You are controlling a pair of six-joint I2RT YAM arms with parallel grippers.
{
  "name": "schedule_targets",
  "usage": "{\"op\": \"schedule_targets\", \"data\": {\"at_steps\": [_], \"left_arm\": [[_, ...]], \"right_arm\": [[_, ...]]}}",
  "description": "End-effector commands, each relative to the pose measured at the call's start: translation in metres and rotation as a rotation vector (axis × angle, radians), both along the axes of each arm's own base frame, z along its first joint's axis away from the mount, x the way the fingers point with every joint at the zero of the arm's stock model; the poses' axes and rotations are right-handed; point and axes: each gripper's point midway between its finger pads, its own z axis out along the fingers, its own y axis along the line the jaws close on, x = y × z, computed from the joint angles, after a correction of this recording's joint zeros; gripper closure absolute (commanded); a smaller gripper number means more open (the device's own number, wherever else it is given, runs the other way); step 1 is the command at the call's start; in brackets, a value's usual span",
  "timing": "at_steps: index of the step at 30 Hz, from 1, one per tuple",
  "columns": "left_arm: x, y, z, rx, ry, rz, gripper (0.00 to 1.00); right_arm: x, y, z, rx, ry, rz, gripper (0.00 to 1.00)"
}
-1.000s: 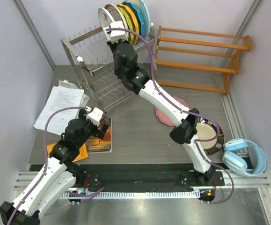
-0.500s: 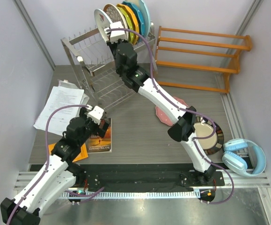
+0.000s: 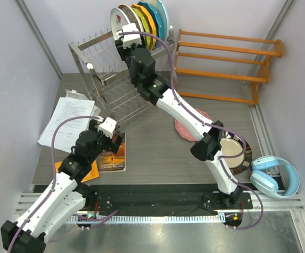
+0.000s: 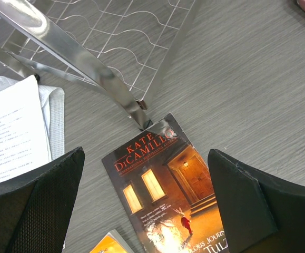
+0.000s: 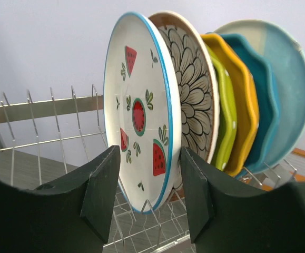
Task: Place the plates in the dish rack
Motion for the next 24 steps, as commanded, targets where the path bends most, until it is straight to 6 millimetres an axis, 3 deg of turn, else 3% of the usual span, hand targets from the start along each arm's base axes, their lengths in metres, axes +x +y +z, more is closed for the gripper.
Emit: {"op": "schedule_targets", "data": {"at_steps": [1, 5, 7, 8, 9, 10, 11, 12, 13, 14, 15, 16, 18, 19, 21, 22, 24], "left_arm": [[0.011, -0.002, 0.045, -0.057, -0.118, 0.017, 0.01], [0.010, -0.006, 0.052, -0.080, -0.121, 0.001, 0.01], [0.010, -0.007, 0.059, -0.091, -0.130, -0.004, 0.00], [0.010, -0.008, 0.060, -0.094, -0.130, -0.008, 0.01], [0.009, -0.008, 0.062, -0.093, -0.131, -0.008, 0.00], [0.009, -0.008, 0.066, -0.098, -0.140, -0.010, 0.00], [0.008, -0.008, 0.065, -0.097, -0.135, -0.011, 0.00], [0.006, -0.009, 0.065, -0.097, -0.129, -0.020, 0.01], [0.006, -0.010, 0.064, -0.094, -0.119, -0.030, 0.01], [0.004, -0.013, 0.062, -0.095, -0.109, -0.044, 0.00], [0.001, -0.016, 0.058, -0.099, -0.086, -0.061, 0.00], [-0.002, -0.023, 0.058, -0.134, -0.057, -0.089, 0.01], [-0.012, -0.038, 0.046, -0.165, 0.037, -0.163, 0.01], [-0.017, -0.045, 0.043, -0.182, 0.069, -0.194, 0.01], [-0.035, -0.064, 0.034, -0.238, 0.160, -0.305, 0.01], [-0.039, -0.069, 0.033, -0.249, 0.176, -0.340, 0.00], [-0.046, -0.077, 0.022, -0.324, 0.268, -0.331, 0.01]], "right_arm": [[-0.061, -0.053, 0.096, 0.117, -0.087, -0.025, 0.45], [-0.073, -0.091, 0.097, 0.073, -0.056, -0.125, 0.44], [-0.078, -0.104, 0.081, 0.015, -0.012, -0.175, 0.44], [-0.092, -0.126, 0.089, 0.014, -0.002, -0.193, 0.44], [-0.097, -0.135, 0.083, 0.000, 0.018, -0.205, 0.43], [-0.095, -0.132, 0.044, -0.083, 0.081, -0.206, 0.41], [-0.115, -0.158, 0.054, -0.064, 0.080, -0.203, 0.41], [-0.115, -0.152, 0.002, -0.170, 0.154, -0.173, 0.41], [-0.124, -0.157, -0.015, -0.197, 0.185, -0.137, 0.40], [-0.142, -0.177, -0.022, -0.216, 0.202, -0.107, 0.38], [-0.148, -0.180, -0.078, -0.320, 0.283, -0.066, 0.35], [-0.158, -0.170, -0.103, -0.368, 0.319, 0.058, 0.26], [-0.176, -0.185, -0.172, -0.518, 0.466, 0.188, 0.25], [-0.184, -0.181, -0.194, -0.542, 0.525, 0.283, 0.32], [-0.180, -0.207, -0.237, -0.544, 0.680, 0.284, 0.44], [-0.183, -0.202, -0.251, -0.534, 0.732, 0.360, 0.68], [-0.166, -0.220, -0.279, -0.541, 0.829, 0.308, 0.91]]}}
